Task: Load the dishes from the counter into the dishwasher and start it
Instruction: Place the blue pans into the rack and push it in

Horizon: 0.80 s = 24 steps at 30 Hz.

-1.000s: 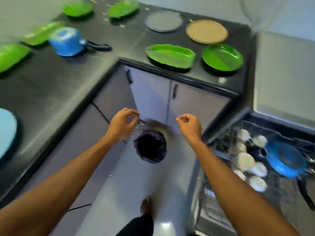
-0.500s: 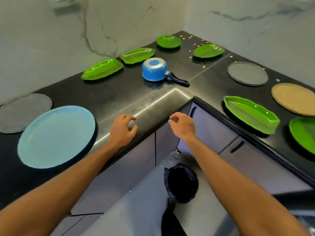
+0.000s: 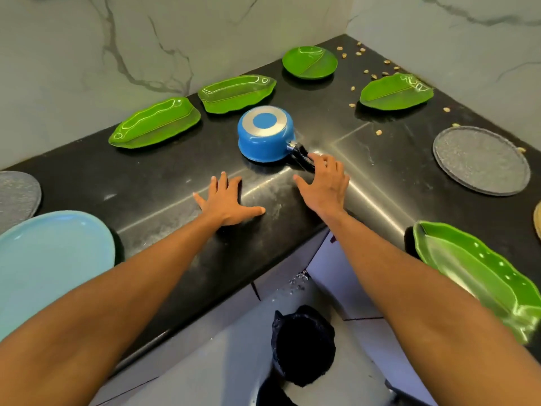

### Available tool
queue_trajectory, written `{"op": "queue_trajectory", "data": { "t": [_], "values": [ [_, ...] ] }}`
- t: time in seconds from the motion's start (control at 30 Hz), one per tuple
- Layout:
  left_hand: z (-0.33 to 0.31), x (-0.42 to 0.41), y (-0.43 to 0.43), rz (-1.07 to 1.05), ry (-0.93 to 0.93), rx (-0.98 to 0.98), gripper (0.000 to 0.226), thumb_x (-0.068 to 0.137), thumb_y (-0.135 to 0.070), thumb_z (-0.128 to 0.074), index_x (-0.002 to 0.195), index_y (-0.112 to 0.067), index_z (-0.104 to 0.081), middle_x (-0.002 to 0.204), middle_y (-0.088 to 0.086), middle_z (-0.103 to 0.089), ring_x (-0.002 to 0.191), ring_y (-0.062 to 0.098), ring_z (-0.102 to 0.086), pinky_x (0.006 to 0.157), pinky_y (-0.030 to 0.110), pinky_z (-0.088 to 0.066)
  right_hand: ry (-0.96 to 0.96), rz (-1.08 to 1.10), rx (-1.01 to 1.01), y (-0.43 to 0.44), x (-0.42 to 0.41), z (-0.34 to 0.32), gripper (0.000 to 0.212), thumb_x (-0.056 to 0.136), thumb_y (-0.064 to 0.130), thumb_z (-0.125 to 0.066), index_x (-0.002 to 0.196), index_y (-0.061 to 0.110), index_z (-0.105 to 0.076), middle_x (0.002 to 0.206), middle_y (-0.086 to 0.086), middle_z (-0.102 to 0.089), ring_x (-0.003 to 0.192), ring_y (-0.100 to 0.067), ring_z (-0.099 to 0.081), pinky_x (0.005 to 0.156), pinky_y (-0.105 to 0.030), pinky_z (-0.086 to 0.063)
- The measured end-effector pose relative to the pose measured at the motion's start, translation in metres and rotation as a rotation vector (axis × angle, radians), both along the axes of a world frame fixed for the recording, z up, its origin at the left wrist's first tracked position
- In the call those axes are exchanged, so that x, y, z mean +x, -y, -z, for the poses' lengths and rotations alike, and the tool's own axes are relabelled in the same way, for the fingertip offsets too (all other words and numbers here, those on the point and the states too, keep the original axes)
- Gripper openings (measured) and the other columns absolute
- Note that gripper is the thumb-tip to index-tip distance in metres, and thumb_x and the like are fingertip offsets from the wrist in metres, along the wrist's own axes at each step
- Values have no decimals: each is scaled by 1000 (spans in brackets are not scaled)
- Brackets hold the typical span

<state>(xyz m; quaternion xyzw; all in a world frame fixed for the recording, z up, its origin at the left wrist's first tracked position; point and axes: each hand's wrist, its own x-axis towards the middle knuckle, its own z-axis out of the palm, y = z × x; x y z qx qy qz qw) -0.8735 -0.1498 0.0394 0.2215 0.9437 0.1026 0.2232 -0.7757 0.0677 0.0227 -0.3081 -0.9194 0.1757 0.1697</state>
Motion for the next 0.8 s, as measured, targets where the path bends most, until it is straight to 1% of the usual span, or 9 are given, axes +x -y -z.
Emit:
{"op": "queue_trajectory", "data": {
  "t": [0.07,0.17,0.23,0.3,0.4,0.5,0.67,0.8],
  "values": [
    [-2,-13,-14,-13,75,-47,123,56,-90,-60,155,-39,-6,165,0,15,150,26,16,106,77,7,1,18,-20,-15,-22,1,65,84,65,-60,138,30,-48,132,0,-50,122,-24,-44,99,-41,-37],
    [-4,-23,-24,-14,153,-94,135,48,-91,-63,153,-44,6,160,-2,29,147,27,28,102,79,12,74,33,-50,-24,-46,3,73,81,73,-57,138,30,-48,134,-1,-51,124,-25,-44,100,-44,-36],
    [-4,-26,-27,-16,188,-110,142,42,-93,-63,151,-47,15,157,-3,37,143,28,34,100,80,15,114,41,-31,-25,-53,6,69,80,74,-56,134,31,-51,130,0,-52,121,-25,-45,97,-44,-35],
    [-1,-29,-31,-15,188,-136,147,36,-97,-60,148,-48,22,154,-3,42,141,29,39,98,80,16,111,45,35,-24,-58,10,60,83,72,-54,126,30,-57,123,0,-54,114,-24,-47,92,-42,-36],
    [0,-30,-33,-12,190,-161,150,33,-99,-58,145,-49,27,151,-3,45,139,30,41,97,81,17,81,55,104,-23,-59,16,50,89,66,-50,117,27,-62,115,0,-56,107,-24,-49,86,-41,-38],
    [2,-31,-33,-7,198,-170,149,33,-99,-58,143,-49,30,150,-3,47,138,31,42,96,81,17,87,65,129,-24,-60,18,45,92,63,-49,112,25,-62,112,0,-55,103,-24,-49,84,-41,-38],
    [-1,-31,-33,1,214,-193,151,29,-101,-55,143,-50,31,150,-3,47,138,31,42,96,82,15,57,53,114,-23,-59,18,40,93,60,-52,110,25,-61,107,2,-56,99,-23,-51,81,-41,-41],
    [-7,-29,-34,6,225,-210,150,34,-99,-58,145,-47,28,150,-2,46,138,32,41,98,82,13,-35,76,52,-21,-53,14,35,92,55,-57,110,26,-61,100,3,-63,92,-23,-56,77,-39,-39]
  ]
}}
